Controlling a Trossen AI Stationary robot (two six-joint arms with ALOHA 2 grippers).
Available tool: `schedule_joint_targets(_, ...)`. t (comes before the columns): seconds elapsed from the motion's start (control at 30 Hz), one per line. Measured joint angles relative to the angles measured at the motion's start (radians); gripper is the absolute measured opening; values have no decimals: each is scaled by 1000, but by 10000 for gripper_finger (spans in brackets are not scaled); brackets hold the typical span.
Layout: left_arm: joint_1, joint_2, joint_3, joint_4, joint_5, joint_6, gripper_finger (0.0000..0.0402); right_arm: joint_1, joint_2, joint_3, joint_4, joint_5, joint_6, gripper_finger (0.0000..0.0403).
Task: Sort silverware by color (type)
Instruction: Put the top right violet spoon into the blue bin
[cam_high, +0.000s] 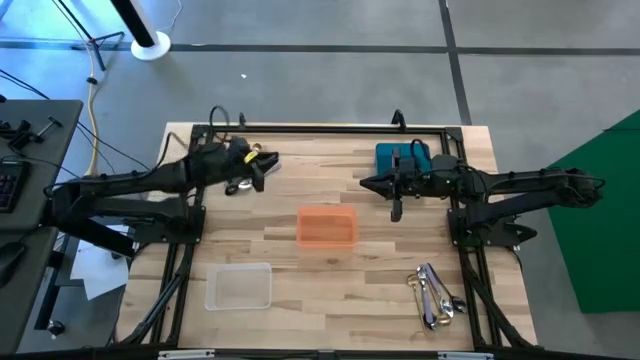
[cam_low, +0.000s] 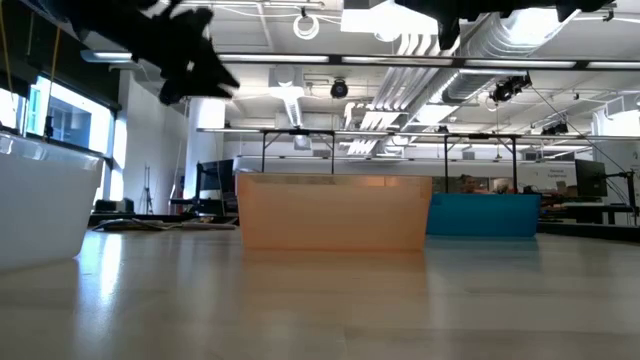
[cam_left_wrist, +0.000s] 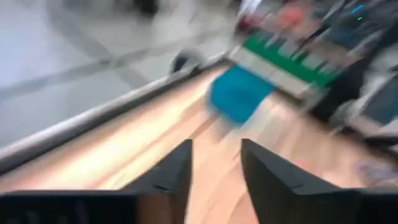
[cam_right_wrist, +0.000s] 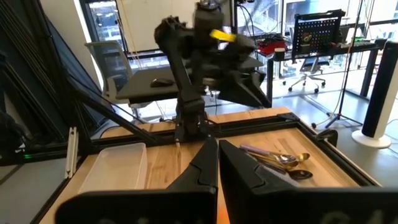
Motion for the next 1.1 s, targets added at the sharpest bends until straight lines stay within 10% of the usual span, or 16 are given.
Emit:
schedule_joint_targets(0.37, 329, 294, 219, -554, 105, 84, 240, -1, 0, 0, -17, 22, -11, 0)
schedule_joint_targets(0.63, 335, 490, 221, -521, 257, 88, 241, -1, 0, 0, -61, 22, -11, 0)
schedule_joint_targets(1.1, 284, 700, 221, -470, 144, 102, 241, -1, 1, 0, -67, 21, -11, 0)
